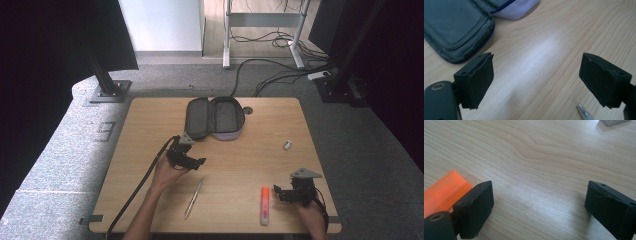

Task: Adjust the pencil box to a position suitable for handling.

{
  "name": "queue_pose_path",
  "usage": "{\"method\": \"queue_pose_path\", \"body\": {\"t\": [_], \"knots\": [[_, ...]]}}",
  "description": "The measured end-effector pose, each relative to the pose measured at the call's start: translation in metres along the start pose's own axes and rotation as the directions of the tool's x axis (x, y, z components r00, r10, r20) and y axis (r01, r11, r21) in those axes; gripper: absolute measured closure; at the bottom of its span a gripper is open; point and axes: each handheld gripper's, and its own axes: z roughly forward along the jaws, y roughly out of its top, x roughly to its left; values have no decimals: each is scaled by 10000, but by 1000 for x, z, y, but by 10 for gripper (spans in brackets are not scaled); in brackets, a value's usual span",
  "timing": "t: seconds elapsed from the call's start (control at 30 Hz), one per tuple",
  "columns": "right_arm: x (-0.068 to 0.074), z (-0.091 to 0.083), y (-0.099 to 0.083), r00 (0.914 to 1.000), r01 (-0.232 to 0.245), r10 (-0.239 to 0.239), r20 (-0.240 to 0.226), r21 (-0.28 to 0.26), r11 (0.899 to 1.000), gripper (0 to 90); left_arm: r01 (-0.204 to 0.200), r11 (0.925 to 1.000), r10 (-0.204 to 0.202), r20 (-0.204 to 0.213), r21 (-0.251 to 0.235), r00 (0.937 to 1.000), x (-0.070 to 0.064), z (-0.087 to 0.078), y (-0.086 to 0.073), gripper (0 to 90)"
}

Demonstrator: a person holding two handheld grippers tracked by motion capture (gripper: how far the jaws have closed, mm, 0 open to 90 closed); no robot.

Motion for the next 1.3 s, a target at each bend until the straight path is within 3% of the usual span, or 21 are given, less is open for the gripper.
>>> {"method": "queue_pose_path", "body": {"t": [0.07, 0.17, 0.73, 0.83, 1.13, 1.3], "knots": [[0, 0, 0, 10000, -3, 3, 1, 3, 10000, 78, 269, 9993, -263, 251, -241, 9993, 4, 2, 2, 134], [0, 0, 0, 10000, -1, 1, 0, 2, 10000, 78, 270, 9995, -267, 199, -138, 9994, 6, 4, 4, 134], [0, 0, 0, 10000, -3, 3, -1, 4, 10000, 78, -302, 9995, 298, 292, 129, 9991, 9, 22, 29, 140], [0, 0, 0, 10000, -2, 2, -2, 3, 10000, 78, -161, 9999, 162, 498, -35, 9986, 10, 25, 33, 143], [0, 0, 0, 10000, 22, -22, 6, -15, 10000, 78, -487, 9988, 481, 548, 85, 9973, 12, 35, 49, 153], [0, 0, 0, 10000, 20, -20, 4, -7, 10000, 78, -355, 9993, 362, 681, -107, 9970, 14, 39, 56, 183]]}}
